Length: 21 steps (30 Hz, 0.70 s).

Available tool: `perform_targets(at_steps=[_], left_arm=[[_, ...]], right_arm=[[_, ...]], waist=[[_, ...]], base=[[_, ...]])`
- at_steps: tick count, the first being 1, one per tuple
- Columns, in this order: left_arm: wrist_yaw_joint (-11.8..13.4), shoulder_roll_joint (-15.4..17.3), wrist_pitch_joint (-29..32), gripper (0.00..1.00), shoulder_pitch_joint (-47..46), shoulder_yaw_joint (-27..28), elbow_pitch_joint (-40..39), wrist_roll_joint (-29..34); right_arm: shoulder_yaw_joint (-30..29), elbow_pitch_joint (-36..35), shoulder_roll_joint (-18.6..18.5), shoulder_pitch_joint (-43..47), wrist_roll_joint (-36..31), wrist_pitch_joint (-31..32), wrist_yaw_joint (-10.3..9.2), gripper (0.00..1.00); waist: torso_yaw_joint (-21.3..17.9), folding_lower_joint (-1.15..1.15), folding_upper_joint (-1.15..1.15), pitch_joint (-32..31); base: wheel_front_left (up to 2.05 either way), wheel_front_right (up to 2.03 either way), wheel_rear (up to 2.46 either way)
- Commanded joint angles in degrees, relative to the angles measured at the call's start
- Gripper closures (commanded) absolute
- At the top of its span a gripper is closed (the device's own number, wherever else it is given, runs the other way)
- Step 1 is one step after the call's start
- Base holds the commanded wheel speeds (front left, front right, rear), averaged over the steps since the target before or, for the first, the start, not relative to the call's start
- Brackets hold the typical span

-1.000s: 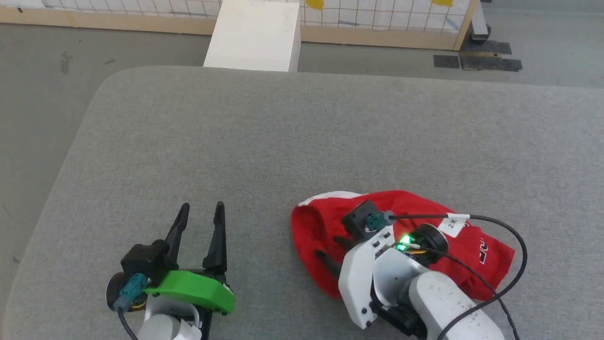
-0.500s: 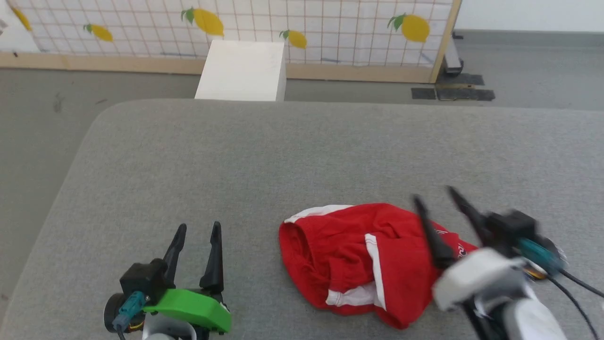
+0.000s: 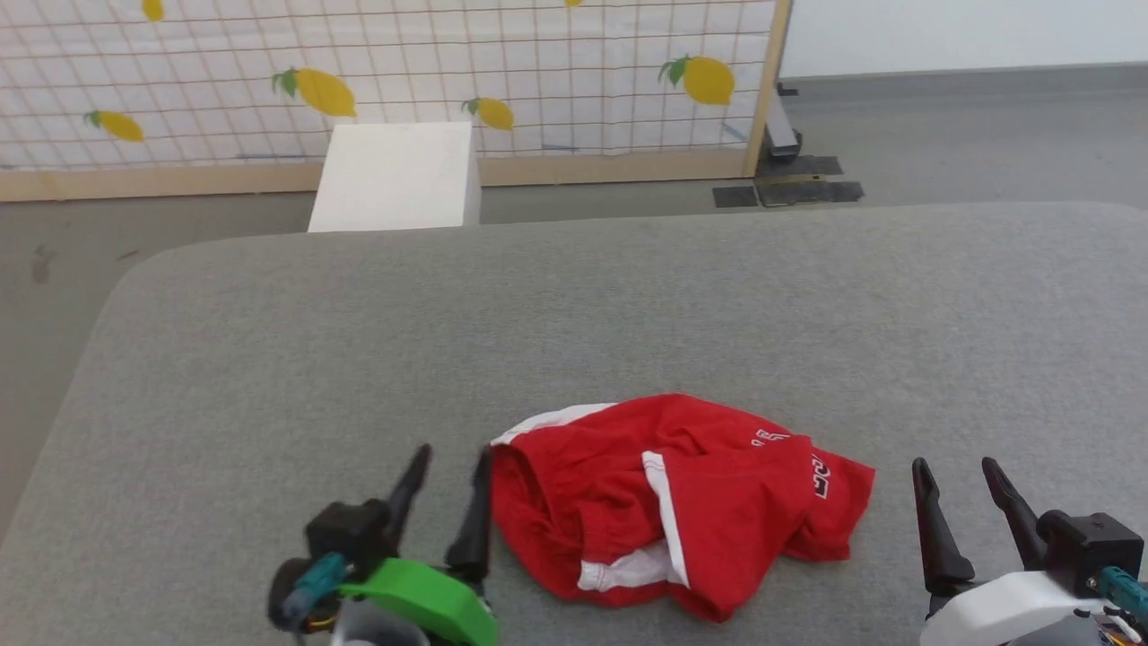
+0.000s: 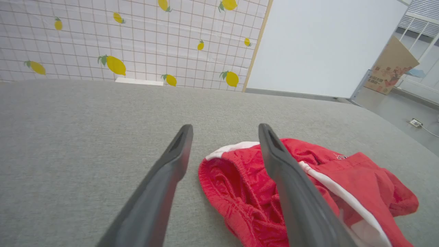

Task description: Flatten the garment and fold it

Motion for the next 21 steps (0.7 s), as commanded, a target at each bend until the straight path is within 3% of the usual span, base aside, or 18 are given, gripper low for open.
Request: perform_targets(at_steps=[1, 12, 21], left_arm=[[-0.3, -0.1, 1.3, 0.00, -1.6, -1.2, 0.9, -1.3], [7.6, -0.1, 21.9, 0.00, -13.0, -7.3, 9.7, -12.6], [12.3, 0.0, 34.7, 0.00, -20.6, -6.5, 16.3, -17.7]], right_arm=[[0.0, 0.1, 0.1, -0.3, -0.1, -0.5, -0.08, 0.00], [1.5, 0.9, 0.1, -2.2, 1.0, -1.1, -0.08, 0.00], [2.7, 1.3, 0.1, -3.9, 1.2, -1.5, -0.08, 0.00]], waist=[[-1.0, 0.00, 0.00, 0.2], [-3.1, 0.00, 0.00, 2.9], [-4.9, 0.00, 0.00, 5.2]], base=[[0.00, 0.00, 0.00], [0.00, 0.00, 0.00], [0.00, 0.00, 0.00]])
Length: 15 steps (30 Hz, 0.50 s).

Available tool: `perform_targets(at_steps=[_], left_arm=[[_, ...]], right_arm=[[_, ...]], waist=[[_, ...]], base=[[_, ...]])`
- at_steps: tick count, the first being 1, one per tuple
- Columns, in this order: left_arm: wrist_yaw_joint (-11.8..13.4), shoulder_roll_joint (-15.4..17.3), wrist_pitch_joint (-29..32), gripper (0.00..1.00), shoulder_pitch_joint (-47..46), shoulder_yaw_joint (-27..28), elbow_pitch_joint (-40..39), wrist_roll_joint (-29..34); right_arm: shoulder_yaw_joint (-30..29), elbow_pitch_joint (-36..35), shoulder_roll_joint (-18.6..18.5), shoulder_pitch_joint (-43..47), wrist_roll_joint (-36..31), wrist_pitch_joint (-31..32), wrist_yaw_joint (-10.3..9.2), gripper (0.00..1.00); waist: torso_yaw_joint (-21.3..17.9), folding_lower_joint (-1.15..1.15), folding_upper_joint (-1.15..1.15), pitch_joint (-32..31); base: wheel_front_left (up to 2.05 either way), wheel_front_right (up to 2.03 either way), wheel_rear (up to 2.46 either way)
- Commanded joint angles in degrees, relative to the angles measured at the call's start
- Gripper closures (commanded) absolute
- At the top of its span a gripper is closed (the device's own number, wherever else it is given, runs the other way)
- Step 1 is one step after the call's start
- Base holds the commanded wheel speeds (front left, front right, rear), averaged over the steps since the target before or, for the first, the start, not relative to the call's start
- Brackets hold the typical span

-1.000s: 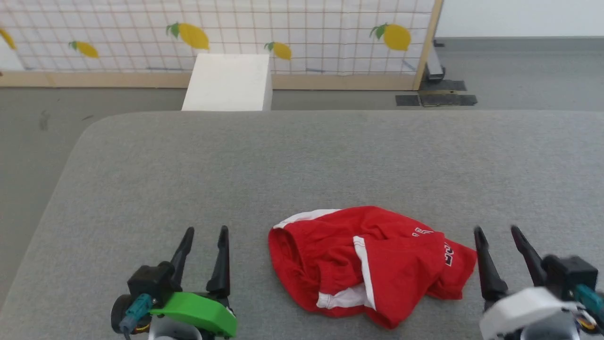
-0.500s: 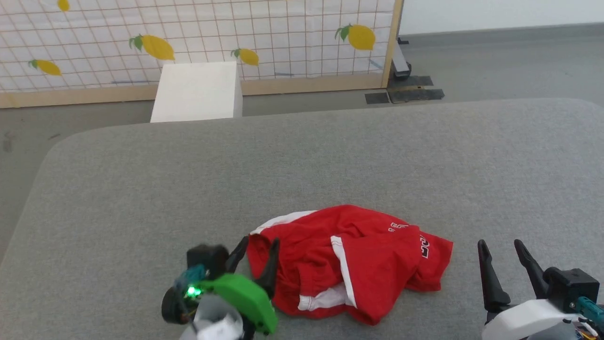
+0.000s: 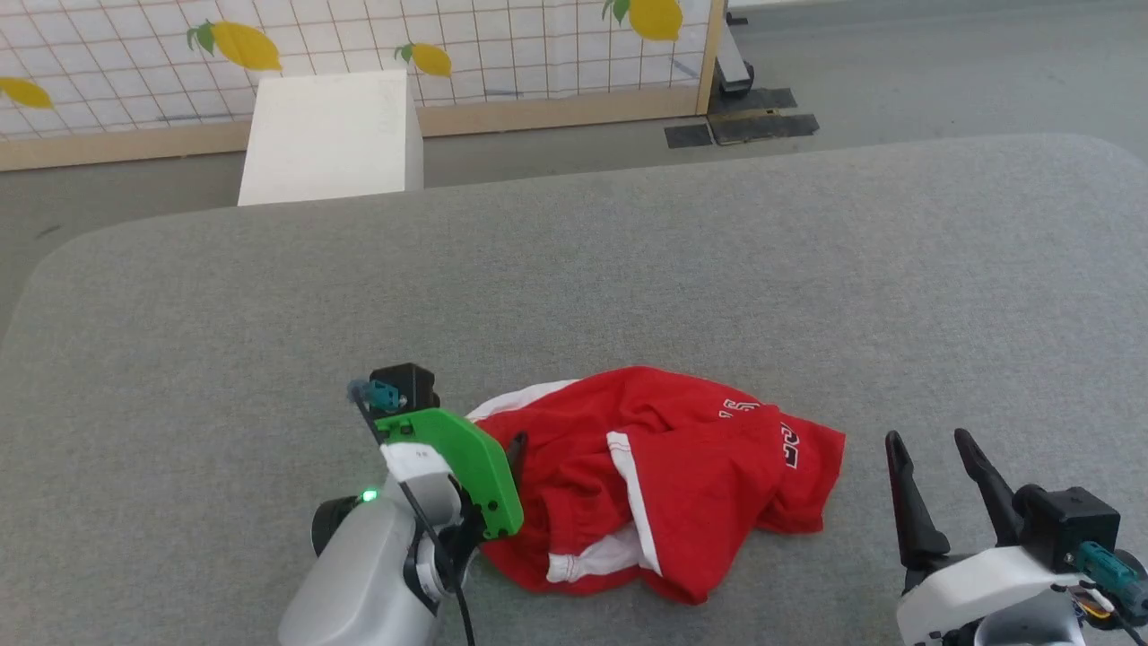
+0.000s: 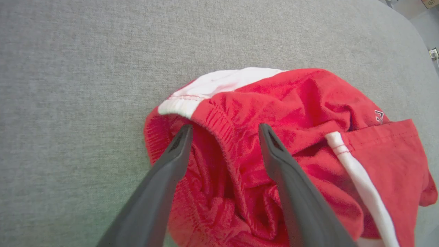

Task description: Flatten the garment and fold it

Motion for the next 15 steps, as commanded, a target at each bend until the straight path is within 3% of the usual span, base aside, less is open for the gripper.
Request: perform_targets(at_steps=[1, 3, 5, 6, 11, 15], left_arm=[[0.3, 0.2, 0.9, 0.00, -1.6, 0.2, 0.6, -0.3], [-0.1, 0.4, 1.2, 0.00, -2.6, 0.4, 0.9, -0.7], [-0.5, 0.8, 1.4, 0.70, -3.4, 0.2, 1.2, -0.6], [-0.8, 1.1, 1.2, 1.00, -3.8, -0.1, 1.4, -0.3], [-3.2, 1.8, -5.1, 1.00, -7.8, -1.5, 1.5, 2.5], [-7.3, 0.9, -12.7, 1.00, -12.9, -4.3, 0.1, 3.9]], right_arm=[[0.2, 0.2, 0.1, -1.1, 0.3, -0.5, -0.08, 0.00], [0.2, 0.3, 0.1, -1.2, 0.4, -0.5, -0.08, 0.00], [0.2, 0.5, 0.1, -1.3, 0.4, -0.5, -0.08, 0.00], [0.2, 0.5, 0.1, -1.3, 0.5, -0.6, -0.08, 0.00], [-0.1, 0.6, 0.1, -1.9, 0.7, -1.1, -0.08, 0.00], [-0.7, 0.3, 0.1, -2.1, 0.7, -1.2, -0.08, 0.00]], waist=[[-0.8, 0.00, 0.00, 0.7], [-1.0, 0.00, 0.00, 1.0], [-1.2, 0.00, 0.00, 1.3], [-1.3, 0.00, 0.00, 1.4], [-1.8, 0.00, 0.00, 1.9], [-1.6, 0.00, 0.00, 2.2]], base=[[0.00, 0.00, 0.00], [0.00, 0.00, 0.00], [0.00, 0.00, 0.00], [0.00, 0.00, 0.00], [0.00, 0.00, 0.00], [0.00, 0.00, 0.00]])
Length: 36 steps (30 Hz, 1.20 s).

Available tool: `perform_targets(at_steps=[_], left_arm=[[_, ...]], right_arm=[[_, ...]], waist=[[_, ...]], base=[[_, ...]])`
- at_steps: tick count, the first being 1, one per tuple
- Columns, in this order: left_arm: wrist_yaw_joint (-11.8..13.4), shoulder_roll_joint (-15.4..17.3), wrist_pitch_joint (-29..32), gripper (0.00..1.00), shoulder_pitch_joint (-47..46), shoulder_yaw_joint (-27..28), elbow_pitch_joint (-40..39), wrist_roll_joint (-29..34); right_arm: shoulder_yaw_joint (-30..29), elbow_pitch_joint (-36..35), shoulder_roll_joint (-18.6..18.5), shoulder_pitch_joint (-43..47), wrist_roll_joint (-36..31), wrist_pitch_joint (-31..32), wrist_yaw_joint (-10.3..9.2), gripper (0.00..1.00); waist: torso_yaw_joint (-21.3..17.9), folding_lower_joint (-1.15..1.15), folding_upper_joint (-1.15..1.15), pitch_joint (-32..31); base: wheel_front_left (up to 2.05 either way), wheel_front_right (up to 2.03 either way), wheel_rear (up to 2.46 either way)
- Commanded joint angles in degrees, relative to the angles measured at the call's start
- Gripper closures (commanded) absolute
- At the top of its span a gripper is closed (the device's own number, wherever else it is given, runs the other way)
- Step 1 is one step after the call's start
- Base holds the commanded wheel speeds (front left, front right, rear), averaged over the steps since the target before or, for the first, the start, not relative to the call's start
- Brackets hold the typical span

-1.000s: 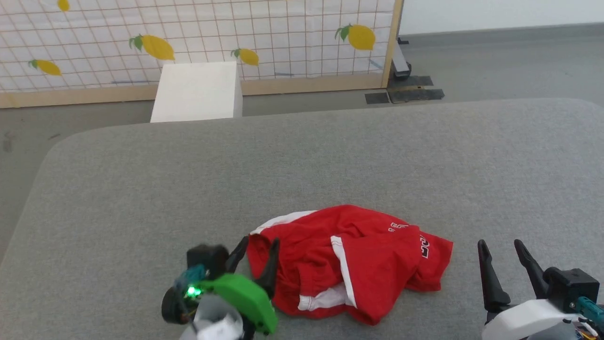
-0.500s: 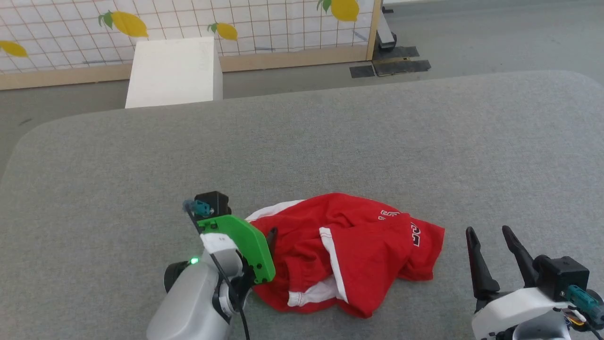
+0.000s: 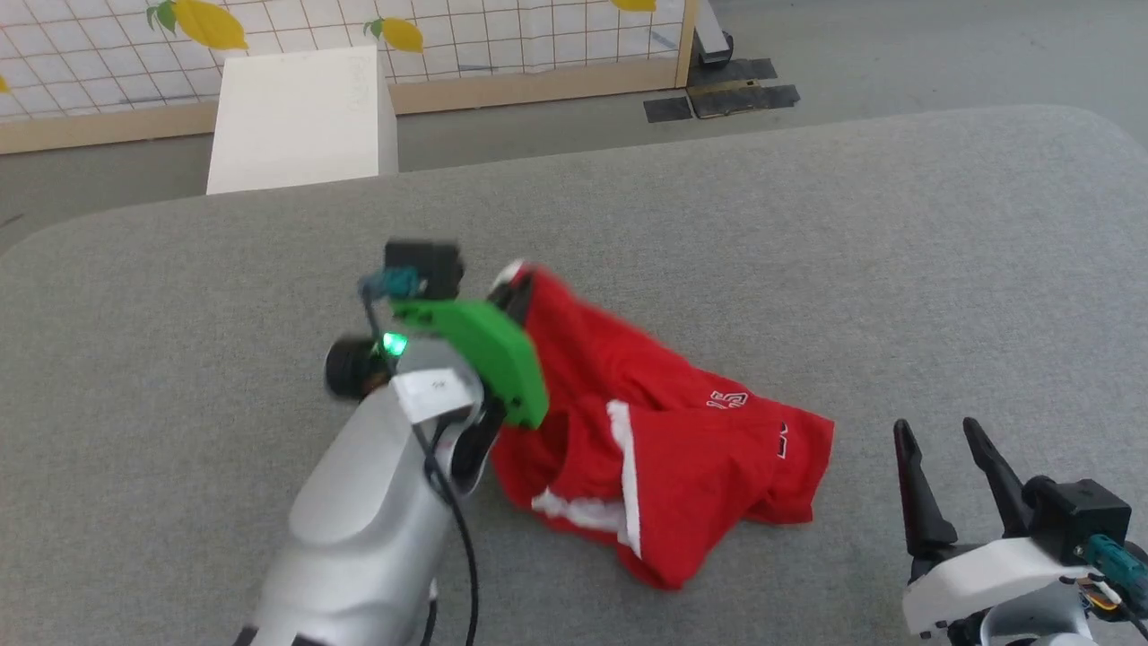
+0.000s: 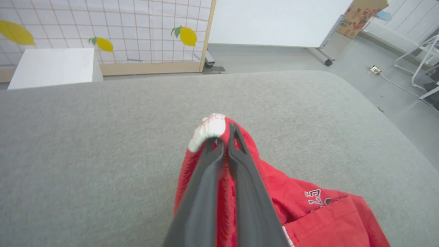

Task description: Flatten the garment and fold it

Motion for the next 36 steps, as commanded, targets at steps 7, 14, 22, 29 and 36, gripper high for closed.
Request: perform_targets(at_steps=[7, 14, 22, 29, 36], left_arm=[[-4.4, -0.9, -12.3, 1.00, -13.6, -14.0, -7.4, -9.1], [-0.6, -0.9, -21.4, 1.00, -21.1, -19.5, -13.0, -20.2], [1.9, 3.7, -21.1, 1.00, -10.3, -21.3, -8.6, -23.0], [4.5, 15.7, -14.8, 1.00, 9.3, -22.8, -9.2, -27.8], [8.6, 23.1, -10.8, 1.00, 20.0, -22.5, -13.0, -31.1]], right_arm=[[0.0, 0.0, 0.1, -1.5, 0.2, -0.2, -0.08, 0.00], [0.4, 0.3, 0.1, -0.9, 0.0, -0.1, -0.08, 0.00], [0.7, 0.1, 0.1, -0.1, 0.2, 0.0, -0.08, 0.00], [1.0, -0.4, 0.1, 0.4, 0.2, 0.4, -0.08, 0.00], [1.0, -0.7, 0.1, 0.2, 0.2, 0.8, -0.08, 0.00]], waist=[[-0.3, 0.00, 0.00, -0.1], [0.1, 0.00, 0.00, -1.0], [2.3, 0.00, 0.00, -1.7], [4.6, 0.00, 0.00, -2.0], [7.0, 0.00, 0.00, -2.2]], base=[[0.00, 0.00, 0.00], [0.00, 0.00, 0.00], [0.00, 0.00, 0.00], [0.00, 0.00, 0.00], [0.00, 0.00, 0.00]])
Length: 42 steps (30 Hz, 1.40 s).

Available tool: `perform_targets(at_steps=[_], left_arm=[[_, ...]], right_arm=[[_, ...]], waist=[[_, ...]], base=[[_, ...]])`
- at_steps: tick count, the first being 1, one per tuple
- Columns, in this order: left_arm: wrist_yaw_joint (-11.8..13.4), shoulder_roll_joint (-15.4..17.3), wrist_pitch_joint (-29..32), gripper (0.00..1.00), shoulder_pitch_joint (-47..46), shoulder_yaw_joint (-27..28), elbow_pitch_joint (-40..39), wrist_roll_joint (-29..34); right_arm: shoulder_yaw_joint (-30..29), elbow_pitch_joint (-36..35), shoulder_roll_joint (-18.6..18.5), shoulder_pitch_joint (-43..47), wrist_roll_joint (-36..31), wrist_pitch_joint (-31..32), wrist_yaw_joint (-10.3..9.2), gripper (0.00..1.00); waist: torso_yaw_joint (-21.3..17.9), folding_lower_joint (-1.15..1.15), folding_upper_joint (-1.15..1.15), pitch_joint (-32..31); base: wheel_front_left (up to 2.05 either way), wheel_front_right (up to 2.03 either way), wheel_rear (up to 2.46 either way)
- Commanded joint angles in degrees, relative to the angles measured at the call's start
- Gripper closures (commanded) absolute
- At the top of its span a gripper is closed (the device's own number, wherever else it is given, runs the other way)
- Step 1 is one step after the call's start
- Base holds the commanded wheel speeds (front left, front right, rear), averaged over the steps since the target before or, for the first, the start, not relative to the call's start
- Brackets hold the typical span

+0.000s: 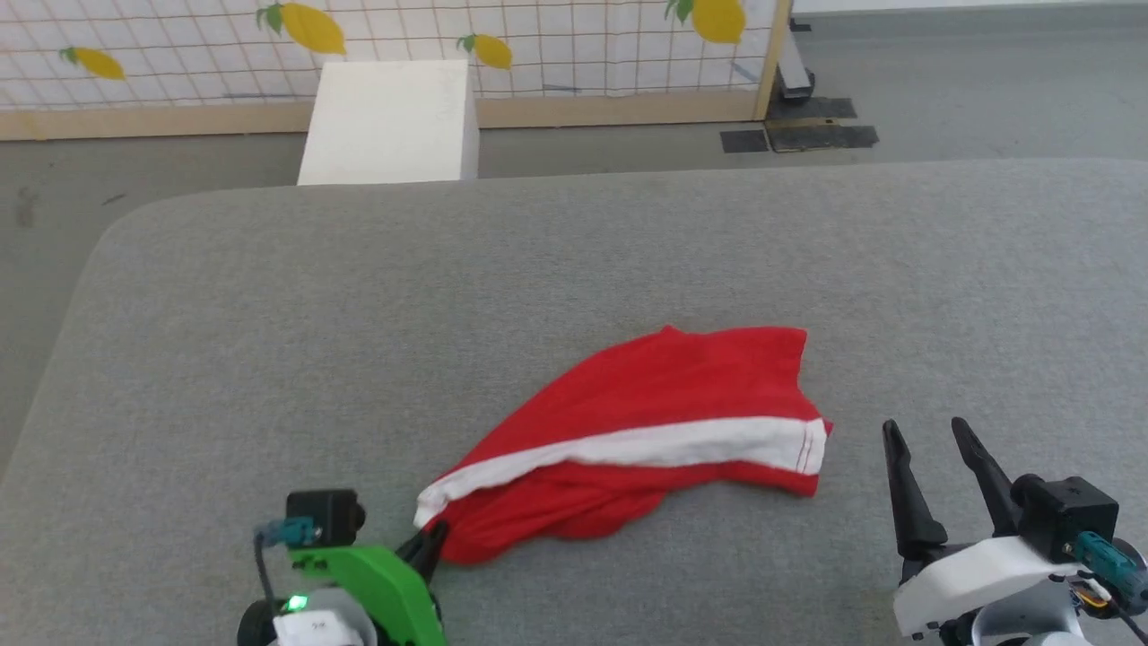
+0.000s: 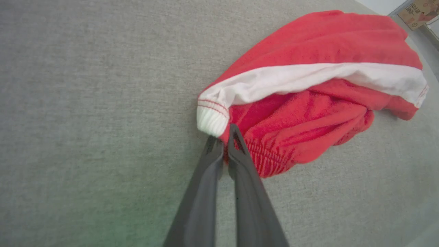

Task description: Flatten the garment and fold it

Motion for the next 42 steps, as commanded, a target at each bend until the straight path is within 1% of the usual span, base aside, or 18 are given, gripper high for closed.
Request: perform_targets(at_steps=[1, 2, 3, 5, 10, 12, 14, 15, 17, 18, 19, 21, 23, 27, 30, 34, 38, 42], left_arm=[[1.3, 1.0, -0.2, 1.00, 1.0, 0.4, -0.3, 0.0], [2.1, 1.3, -0.7, 0.69, 1.4, 0.6, -0.4, 0.4], [2.8, 1.5, -1.7, 0.00, 1.7, 1.0, -0.6, 0.7], [3.5, 1.2, -3.8, 0.00, 2.4, 1.9, -1.1, 0.7], [2.8, 0.1, -9.7, 0.00, 4.2, 5.4, -2.6, -0.4], [3.0, 0.0, -11.4, 0.00, 4.9, 7.6, -3.5, 0.3], [4.0, -0.2, -12.3, 0.00, 5.2, 10.8, -4.7, 3.2], [4.7, -1.0, -12.5, 0.00, 5.3, 14.3, -6.2, 5.7], [4.9, -3.6, -12.5, 0.00, 6.4, 21.4, -10.0, 12.0], [4.7, -4.9, -12.5, 0.00, 7.1, 24.1, -11.5, 15.0], [4.2, -6.2, -12.5, 0.00, 8.1, 26.4, -13.1, 19.1], [2.8, -8.5, -12.5, 0.00, 9.4, 29.3, -15.1, 25.4], [0.8, -10.9, -12.5, 0.00, 10.1, 31.7, -16.0, 30.3], [-2.7, -15.3, -12.5, 0.00, 10.7, 35.2, -16.7, 36.9], [-5.5, -18.1, -12.5, 0.00, 10.8, 37.4, -16.2, 39.8], [-8.4, -20.4, -12.5, 0.00, 10.9, 40.1, -15.1, 42.2], [-10.4, -21.9, -12.5, 0.00, 10.8, 42.4, -14.2, 43.6], [-11.7, -22.8, -12.5, 0.00, 10.7, 43.6, -13.5, 44.6]], right_arm=[[0.1, -0.3, 0.1, 0.3, 0.2, 0.1, -0.08, 0.00], [0.1, -0.3, 0.1, 0.2, 0.2, 0.2, -0.08, 0.00], [0.0, -0.4, 0.1, 0.2, 0.2, 0.3, -0.08, 0.00], [-0.1, -0.5, 0.1, 0.2, 0.1, 0.5, -0.08, 0.00], [-0.7, -1.0, 0.1, 0.5, -0.1, 0.9, -0.08, 0.00], [-0.8, -1.5, 0.1, 0.6, -0.2, 1.2, -0.08, 0.00], [-0.6, -1.9, 0.1, 0.9, -0.4, 1.9, -0.08, 0.00], [-0.2, -2.0, 0.1, 1.2, -0.3, 2.8, -0.08, 0.00], [1.0, -2.2, 0.1, 1.5, -0.4, 4.9, -0.08, 0.00], [1.7, -2.2, 0.1, 1.6, -0.1, 6.2, -0.08, 0.00], [2.8, -2.0, 0.1, 1.6, 0.1, 8.2, -0.08, 0.00], [4.5, -1.6, 0.1, 1.1, 0.6, 11.7, -0.08, 0.00], [5.7, -1.0, 0.1, 0.4, 1.7, 15.4, -0.08, 0.00], [6.2, 1.0, 0.1, -1.5, 2.7, 22.3, -0.08, 0.00], [6.3, 2.5, 0.1, -2.8, 4.0, 25.7, -0.08, 0.00], [6.5, 4.1, 0.1, -4.4, 3.8, 28.0, -0.08, 0.00], [6.6, 5.2, 0.1, -5.6, 3.9, 28.2, -0.08, 0.00], [7.2, 5.9, 0.1, -6.6, 3.6, 27.1, -0.08, 0.00]], waist=[[0.9, 0.00, 0.00, -0.1], [1.0, 0.00, 0.00, -0.1], [1.2, 0.00, 0.00, -0.1], [1.6, 0.00, 0.00, -0.2], [2.3, 0.00, 0.00, -0.5], [2.5, 0.00, 0.00, -0.5], [2.9, 0.00, 0.00, -0.5], [3.3, 0.00, 0.00, -0.5], [3.7, 0.00, 0.00, -0.3], [3.9, 0.00, 0.00, -0.1], [3.9, 0.00, 0.00, 0.1], [4.1, 0.00, 0.00, 0.6], [4.3, 0.00, 0.00, 1.1], [4.7, 0.00, 0.00, 2.1], [5.2, 0.00, 0.00, 2.7], [5.8, 0.00, 0.00, 3.4], [6.2, 0.00, 0.00, 3.8], [6.5, 0.00, 0.00, 4.0]], base=[[0.00, 0.00, 0.00], [0.00, 0.00, 0.00], [0.00, 0.00, 0.00], [0.00, 0.00, 0.00], [0.00, 0.00, 0.00], [0.00, 0.00, 0.00], [0.00, 0.00, 0.00], [0.00, 0.00, 0.00], [0.00, 0.00, 0.00], [0.00, 0.00, 0.00], [0.00, 0.00, 0.00], [0.00, 0.00, 0.00], [0.00, 0.00, 0.00], [0.00, 0.00, 0.00], [0.00, 0.00, 0.00], [0.00, 0.00, 0.00], [0.00, 0.00, 0.00], [0.00, 0.00, 0.00]])
